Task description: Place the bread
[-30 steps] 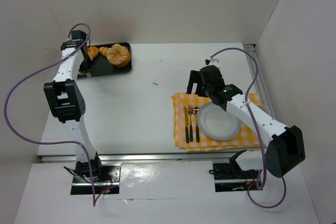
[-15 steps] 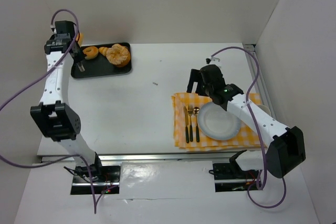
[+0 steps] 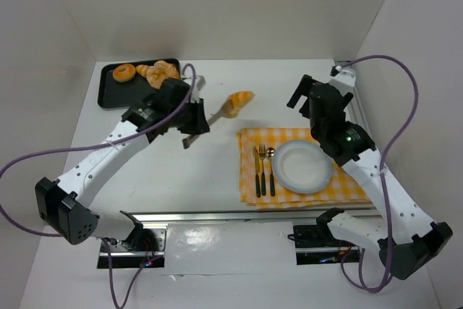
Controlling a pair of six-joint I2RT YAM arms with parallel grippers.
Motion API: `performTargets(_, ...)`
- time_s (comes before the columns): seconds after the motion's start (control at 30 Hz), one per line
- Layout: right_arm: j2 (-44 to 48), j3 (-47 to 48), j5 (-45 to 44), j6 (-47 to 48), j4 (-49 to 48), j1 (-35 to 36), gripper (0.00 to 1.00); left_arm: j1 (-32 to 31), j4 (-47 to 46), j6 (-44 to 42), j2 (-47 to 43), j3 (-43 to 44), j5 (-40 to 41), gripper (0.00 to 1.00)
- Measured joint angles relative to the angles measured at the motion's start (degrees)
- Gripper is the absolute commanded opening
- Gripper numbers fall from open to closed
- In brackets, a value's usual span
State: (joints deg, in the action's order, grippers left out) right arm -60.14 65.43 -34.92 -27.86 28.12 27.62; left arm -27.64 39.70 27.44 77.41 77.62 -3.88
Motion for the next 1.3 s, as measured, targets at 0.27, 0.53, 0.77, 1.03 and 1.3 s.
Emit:
performTargets(0.27,6.97,3.06,-8.26,0.02,3.32,-0.90,1.00,-21.79,-6.73,2.58,9.90,5.99,-1.66,0.00)
performTargets(0.53,12.81,2.08,-12.24,0.09,3.63,-1.40,1.00,-29.46,-7.93,2.60,24.00,14.21,1.49,0.00)
performTargets(0.77,13.00,1.64,-13.20,0.11,4.07,-1.40,1.00,-33.66,-5.81,2.43,30.62,18.84,2.03,0.26)
performTargets(1.03,11.08,1.07,-12.96,0.28,4.04,-1.40,1.00,-33.55,-2.78,0.74,31.93,20.31,2.25,0.61)
performTargets(1.3,10.67,-0.63,-12.35,0.63,3.65,-1.40,1.00,-33.55,-0.68,-0.35,30.05,21.51,2.12,0.58)
